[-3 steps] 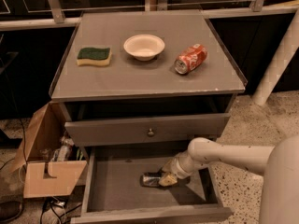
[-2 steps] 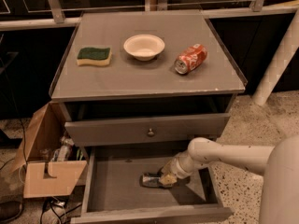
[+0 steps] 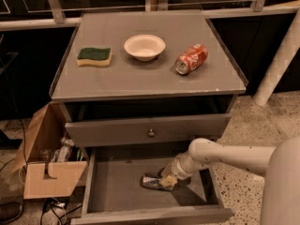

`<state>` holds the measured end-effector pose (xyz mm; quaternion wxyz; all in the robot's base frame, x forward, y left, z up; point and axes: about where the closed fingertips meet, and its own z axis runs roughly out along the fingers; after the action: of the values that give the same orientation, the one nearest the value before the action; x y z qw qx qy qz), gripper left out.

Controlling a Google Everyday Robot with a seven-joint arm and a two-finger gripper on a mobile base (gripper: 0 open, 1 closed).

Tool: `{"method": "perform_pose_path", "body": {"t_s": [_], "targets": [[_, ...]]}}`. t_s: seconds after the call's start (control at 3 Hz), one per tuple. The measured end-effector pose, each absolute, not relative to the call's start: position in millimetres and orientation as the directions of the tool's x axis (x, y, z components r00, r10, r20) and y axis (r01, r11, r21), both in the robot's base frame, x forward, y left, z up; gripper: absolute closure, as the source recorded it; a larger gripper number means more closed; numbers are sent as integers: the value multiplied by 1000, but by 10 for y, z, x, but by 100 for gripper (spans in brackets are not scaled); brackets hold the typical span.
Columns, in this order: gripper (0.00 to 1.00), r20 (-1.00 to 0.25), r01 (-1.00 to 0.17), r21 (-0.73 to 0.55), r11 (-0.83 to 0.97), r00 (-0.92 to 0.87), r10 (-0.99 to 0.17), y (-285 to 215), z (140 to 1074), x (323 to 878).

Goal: Pick redbull can from middle drawer and place on counter

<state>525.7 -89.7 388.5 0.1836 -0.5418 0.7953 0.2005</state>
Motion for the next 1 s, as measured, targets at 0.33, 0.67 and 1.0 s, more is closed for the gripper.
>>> {"method": "perform_pose_path", "body": {"t_s": [0.33, 0.67, 1.0], "targets": [[100, -515, -927, 148, 345, -370, -774, -897, 3965, 5167], [100, -559, -927, 127, 352, -360, -746, -889, 4333, 5088], [100, -560, -927, 127, 352, -360, -746, -889, 4336, 5088]]}}
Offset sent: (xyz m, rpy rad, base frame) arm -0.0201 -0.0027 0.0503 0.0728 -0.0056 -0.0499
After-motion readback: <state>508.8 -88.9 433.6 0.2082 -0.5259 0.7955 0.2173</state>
